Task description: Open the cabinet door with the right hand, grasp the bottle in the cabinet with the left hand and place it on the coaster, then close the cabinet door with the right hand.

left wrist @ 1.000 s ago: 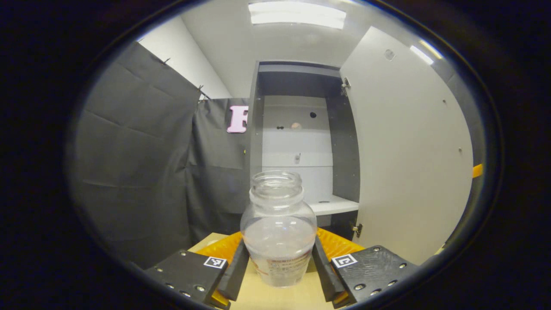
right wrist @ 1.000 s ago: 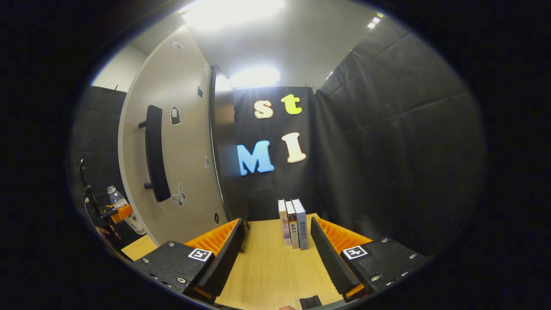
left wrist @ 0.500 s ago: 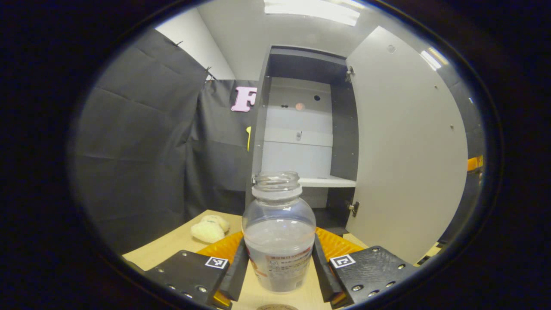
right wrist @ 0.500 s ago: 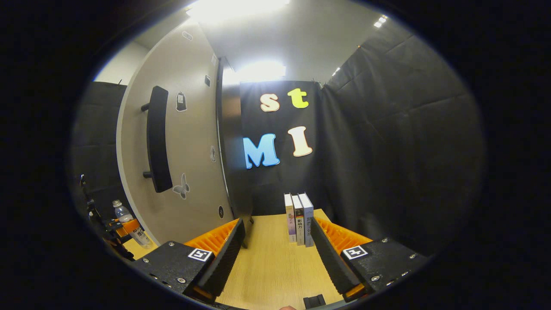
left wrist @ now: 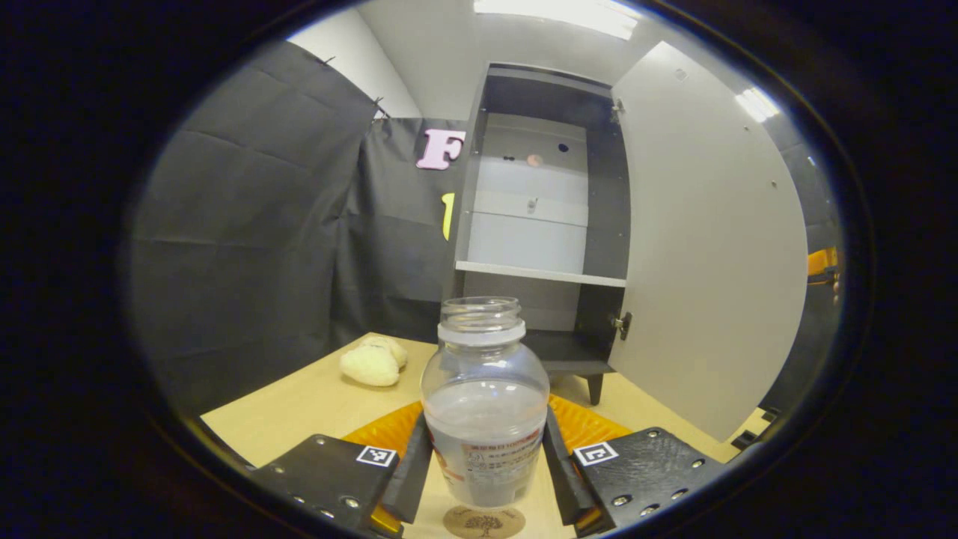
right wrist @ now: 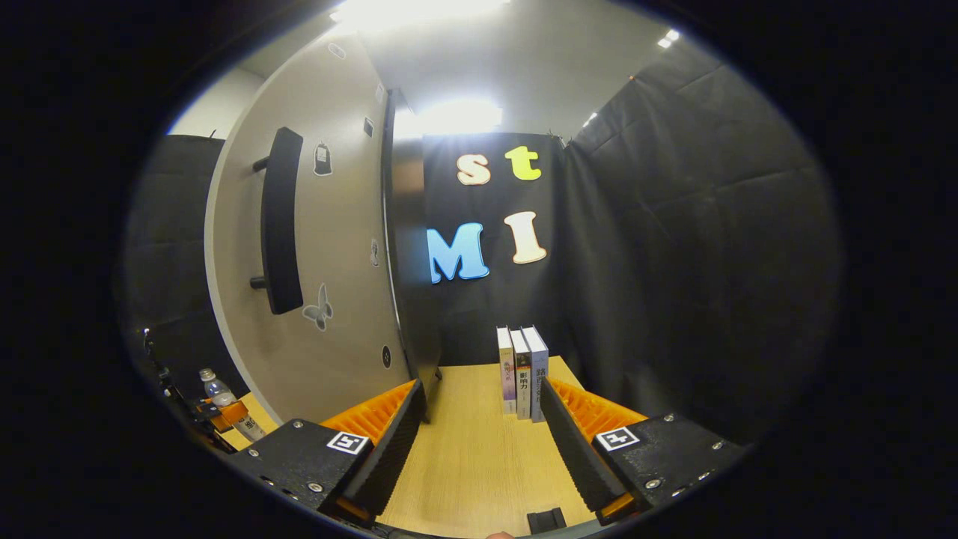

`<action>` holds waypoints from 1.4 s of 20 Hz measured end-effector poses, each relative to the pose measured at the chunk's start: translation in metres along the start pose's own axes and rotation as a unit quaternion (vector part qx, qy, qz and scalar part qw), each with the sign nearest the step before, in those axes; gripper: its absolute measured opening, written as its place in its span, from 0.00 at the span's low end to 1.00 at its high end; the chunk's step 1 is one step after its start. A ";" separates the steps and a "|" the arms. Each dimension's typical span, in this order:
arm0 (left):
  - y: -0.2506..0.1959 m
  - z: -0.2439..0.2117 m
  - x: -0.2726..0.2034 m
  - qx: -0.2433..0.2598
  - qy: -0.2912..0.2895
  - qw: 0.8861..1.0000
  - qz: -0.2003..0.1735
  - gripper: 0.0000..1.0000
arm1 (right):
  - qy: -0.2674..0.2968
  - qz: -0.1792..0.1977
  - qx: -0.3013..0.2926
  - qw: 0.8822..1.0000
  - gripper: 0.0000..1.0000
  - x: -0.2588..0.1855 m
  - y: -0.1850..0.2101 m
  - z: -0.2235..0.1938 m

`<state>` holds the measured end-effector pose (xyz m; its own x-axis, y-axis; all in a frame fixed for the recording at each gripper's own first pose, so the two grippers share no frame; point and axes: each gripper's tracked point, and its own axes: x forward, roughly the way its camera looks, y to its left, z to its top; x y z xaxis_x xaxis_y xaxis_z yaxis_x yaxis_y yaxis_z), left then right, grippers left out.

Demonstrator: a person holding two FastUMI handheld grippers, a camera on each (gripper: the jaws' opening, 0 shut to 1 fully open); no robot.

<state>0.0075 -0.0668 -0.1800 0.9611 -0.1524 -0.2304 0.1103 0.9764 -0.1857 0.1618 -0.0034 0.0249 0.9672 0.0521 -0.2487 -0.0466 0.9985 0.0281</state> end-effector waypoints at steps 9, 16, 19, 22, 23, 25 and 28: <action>-0.017 -0.082 0.005 0.005 0.035 0.999 -0.001 0.71 | 0.030 -0.004 -0.032 0.999 0.94 0.001 -0.002 -0.013; -0.016 -0.111 0.009 0.017 0.047 0.999 0.015 0.77 | 0.042 0.004 -0.044 0.998 0.95 0.006 0.000 -0.018; -0.018 -0.111 0.007 0.028 0.050 0.998 0.013 0.77 | 0.038 0.006 -0.048 0.998 0.95 0.007 0.000 -0.016; -0.019 -0.111 0.013 0.040 0.065 0.997 0.025 0.73 | 0.036 0.010 -0.037 0.999 0.95 0.009 0.002 -0.016; -0.018 -0.105 0.011 0.047 0.062 0.997 0.029 0.82 | 0.035 0.012 -0.034 0.999 0.95 0.010 0.003 -0.016; -0.023 -0.094 0.009 0.054 0.058 0.996 0.026 0.78 | 0.032 0.018 -0.032 0.999 0.94 0.011 0.005 -0.014; -0.029 -0.072 0.002 0.057 0.047 0.997 0.023 0.78 | 0.020 0.023 -0.031 0.999 0.94 0.014 0.009 -0.007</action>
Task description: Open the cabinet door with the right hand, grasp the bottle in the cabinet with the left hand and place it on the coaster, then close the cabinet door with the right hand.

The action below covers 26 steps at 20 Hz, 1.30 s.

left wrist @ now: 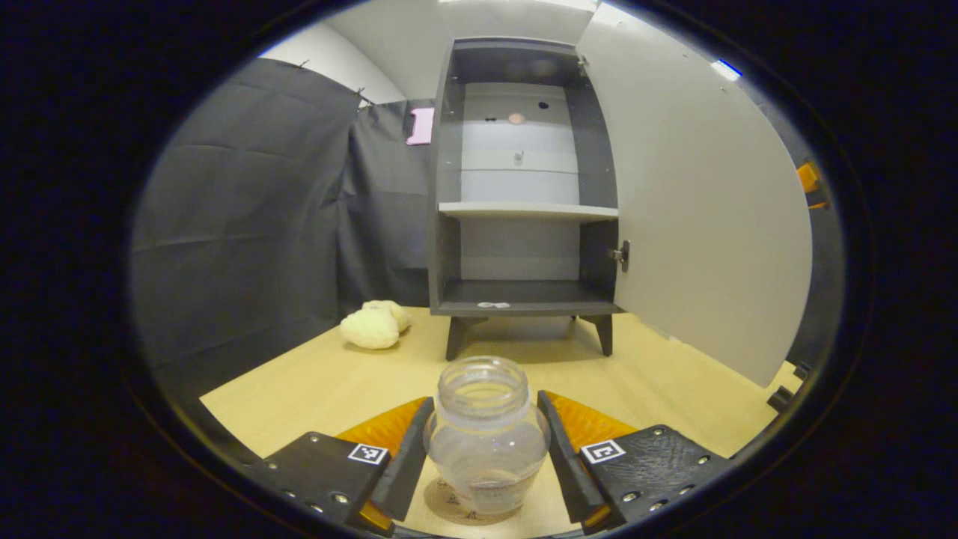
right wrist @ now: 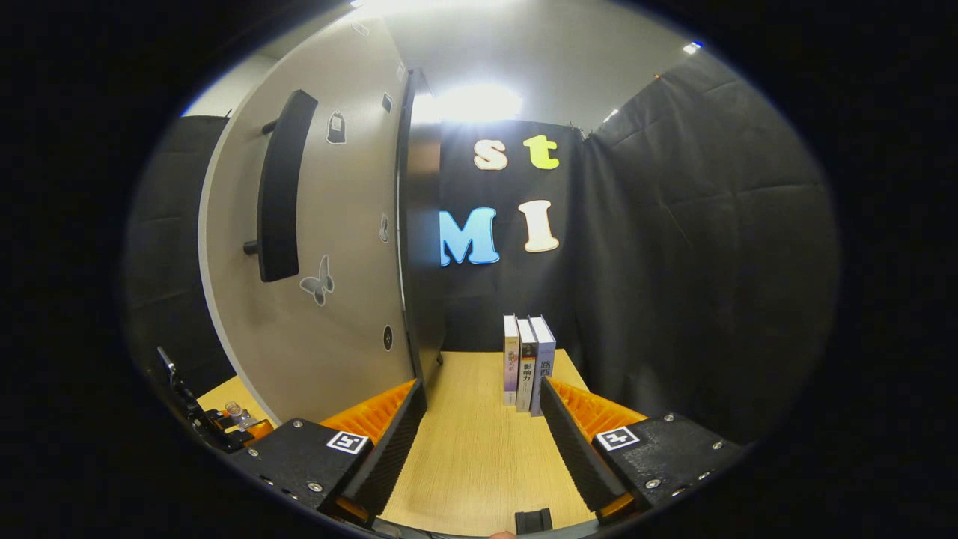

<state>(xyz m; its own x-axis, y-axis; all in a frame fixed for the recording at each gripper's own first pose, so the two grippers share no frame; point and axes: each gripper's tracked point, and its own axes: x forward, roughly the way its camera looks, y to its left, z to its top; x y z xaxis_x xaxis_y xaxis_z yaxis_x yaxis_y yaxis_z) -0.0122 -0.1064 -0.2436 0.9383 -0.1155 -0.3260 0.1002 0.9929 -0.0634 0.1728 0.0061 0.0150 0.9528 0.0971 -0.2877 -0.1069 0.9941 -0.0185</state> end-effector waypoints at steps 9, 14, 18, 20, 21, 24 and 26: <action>0.002 0.065 -0.024 -0.006 -0.024 1.000 0.007 0.78 | -0.032 0.016 0.032 0.999 0.92 0.012 0.004 0.022; 0.008 0.135 -0.045 -0.008 -0.056 0.998 0.009 0.77 | -0.062 0.009 0.027 0.998 0.94 0.009 -0.001 0.056; 0.034 0.178 -0.056 -0.017 -0.075 0.997 0.017 0.78 | -0.089 -0.014 0.018 0.996 0.94 -0.004 -0.001 0.091; 0.057 0.195 -0.061 -0.013 -0.087 0.996 0.028 0.83 | -0.098 -0.027 0.015 0.995 0.94 -0.013 0.003 0.101; 0.069 0.199 -0.062 -0.006 -0.089 0.995 0.034 0.82 | -0.102 -0.037 0.017 0.994 0.94 -0.018 0.007 0.106; 0.102 0.211 -0.067 0.010 -0.099 0.994 0.045 0.83 | -0.112 -0.041 0.026 0.992 0.94 -0.026 0.029 0.113; 0.124 0.212 -0.070 0.013 -0.100 0.994 0.049 0.80 | -0.114 -0.047 0.020 0.992 0.94 -0.028 0.042 0.115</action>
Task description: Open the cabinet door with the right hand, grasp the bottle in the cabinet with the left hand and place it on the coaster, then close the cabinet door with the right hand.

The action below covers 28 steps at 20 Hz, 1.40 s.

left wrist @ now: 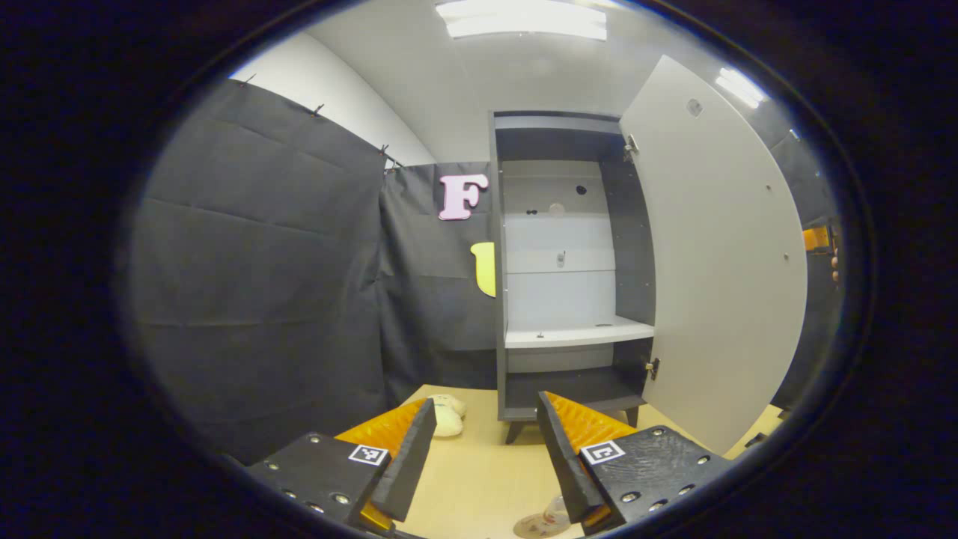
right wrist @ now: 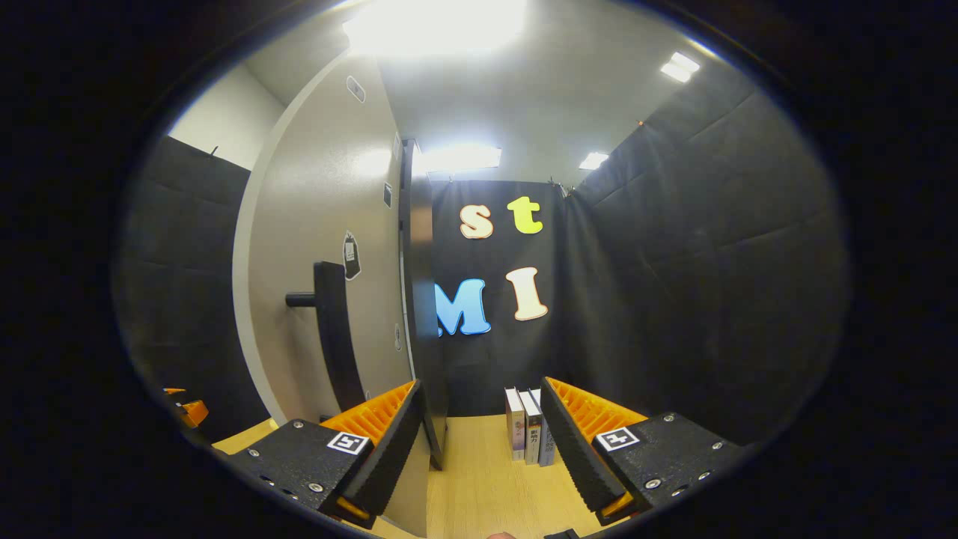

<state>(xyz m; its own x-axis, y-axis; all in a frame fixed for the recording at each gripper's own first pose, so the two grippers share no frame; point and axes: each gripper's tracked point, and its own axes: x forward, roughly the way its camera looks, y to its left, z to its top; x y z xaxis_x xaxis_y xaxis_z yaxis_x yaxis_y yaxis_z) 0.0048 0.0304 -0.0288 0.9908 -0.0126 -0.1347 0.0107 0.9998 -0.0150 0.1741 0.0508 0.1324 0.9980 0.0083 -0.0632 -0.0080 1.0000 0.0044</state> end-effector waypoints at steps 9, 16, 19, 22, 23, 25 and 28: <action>0.085 -0.008 0.002 -0.002 -0.001 1.000 0.017 0.72 | 0.001 -0.070 -0.023 0.997 0.91 -0.006 0.009 0.000; 0.109 -0.020 0.009 -0.008 0.004 1.000 0.003 0.83 | 0.004 -0.062 -0.024 0.998 0.92 -0.014 0.052 -0.004; 0.119 -0.019 0.007 -0.010 -0.003 1.000 -0.002 0.72 | 0.007 -0.054 -0.028 0.998 0.92 -0.015 0.071 -0.005; 0.135 -0.022 0.005 -0.010 -0.004 1.000 0.003 0.72 | 0.006 -0.047 -0.034 0.998 0.92 -0.014 0.089 -0.005; 0.141 -0.023 0.003 -0.011 -0.004 1.000 0.005 0.83 | 0.006 -0.044 -0.034 0.998 0.92 -0.013 0.097 -0.005; 0.152 -0.026 -0.001 -0.015 -0.003 1.000 0.010 0.82 | 0.008 -0.037 -0.028 0.999 0.92 -0.011 0.110 -0.008; 0.169 -0.033 -0.008 -0.020 0.000 1.000 0.020 0.80 | 0.008 -0.025 -0.028 0.999 0.92 -0.009 0.133 -0.007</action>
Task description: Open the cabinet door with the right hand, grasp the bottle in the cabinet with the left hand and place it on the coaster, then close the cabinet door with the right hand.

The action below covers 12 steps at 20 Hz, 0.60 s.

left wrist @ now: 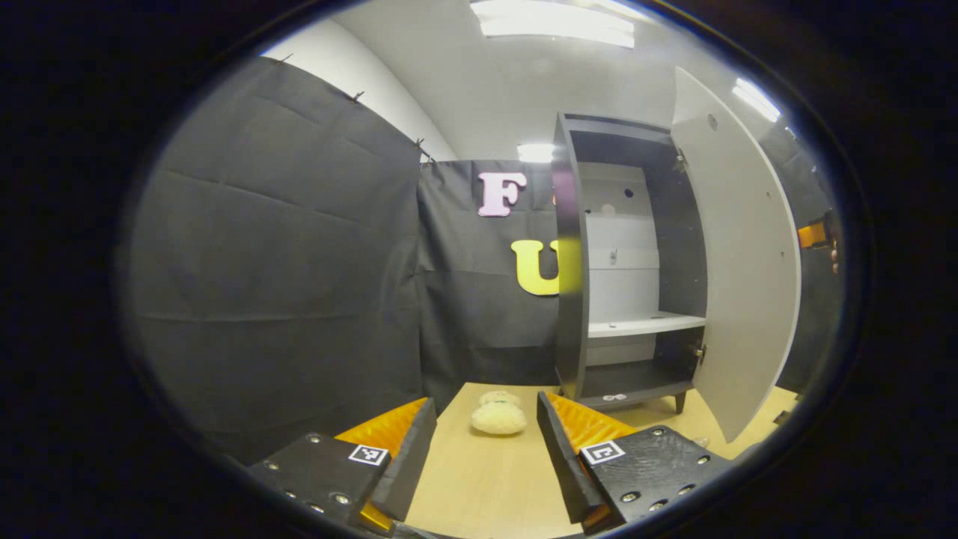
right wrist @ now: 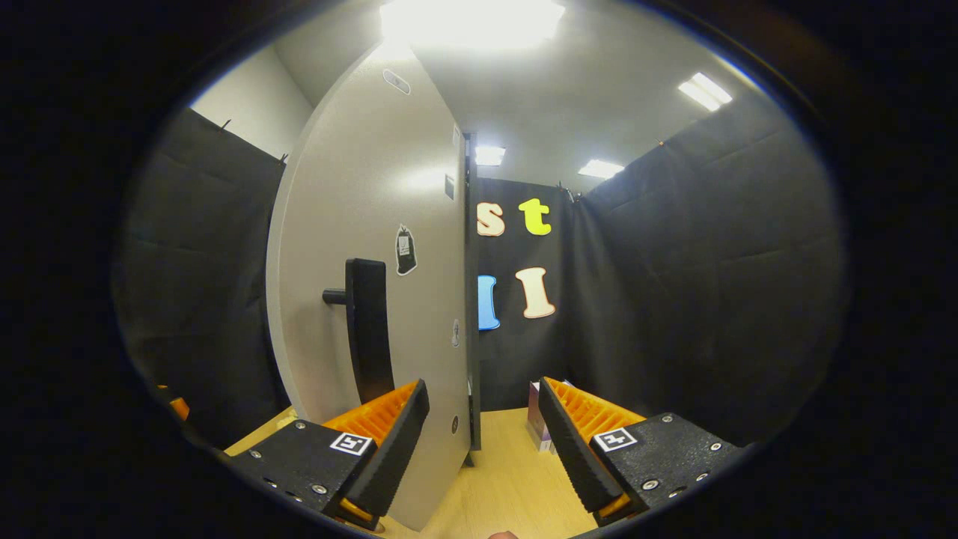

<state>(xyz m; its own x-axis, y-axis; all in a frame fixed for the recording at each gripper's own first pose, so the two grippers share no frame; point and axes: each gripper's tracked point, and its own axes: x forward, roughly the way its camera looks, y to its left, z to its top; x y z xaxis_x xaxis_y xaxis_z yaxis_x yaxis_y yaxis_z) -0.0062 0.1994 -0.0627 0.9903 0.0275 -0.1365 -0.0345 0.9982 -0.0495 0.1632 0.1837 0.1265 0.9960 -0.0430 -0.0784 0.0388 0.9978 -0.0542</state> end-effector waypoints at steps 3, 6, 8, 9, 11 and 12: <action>0.018 -0.002 -0.009 -0.006 -0.001 1.000 0.011 0.78 | -0.001 0.009 -0.009 1.000 0.88 0.003 0.022 0.000; 0.040 -0.006 -0.017 -0.010 0.002 0.999 0.030 0.77 | 0.000 0.013 -0.006 1.000 0.92 0.018 0.035 -0.006; 0.051 -0.008 -0.023 -0.010 0.005 0.999 0.041 0.77 | 0.003 0.019 0.000 1.000 0.92 0.025 0.046 -0.010; 0.056 -0.009 -0.027 -0.010 0.006 0.999 0.046 0.83 | 0.003 0.022 0.004 1.000 0.92 0.028 0.051 -0.010; 0.065 -0.009 -0.032 -0.008 0.006 0.998 0.056 0.72 | 0.006 0.029 0.009 1.000 0.92 0.036 0.059 -0.014; 0.068 -0.009 -0.034 -0.007 0.007 0.998 0.059 0.83 | 0.009 0.033 0.013 0.999 0.92 0.039 0.064 -0.017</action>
<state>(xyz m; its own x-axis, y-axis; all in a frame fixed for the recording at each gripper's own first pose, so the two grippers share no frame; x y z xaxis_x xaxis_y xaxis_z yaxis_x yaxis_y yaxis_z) -0.0437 0.2656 -0.0707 0.9772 0.1445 -0.1554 -0.1533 0.9871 -0.0459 0.2036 0.2449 0.1033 0.9948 0.0215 -0.0993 -0.0239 0.9994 -0.0234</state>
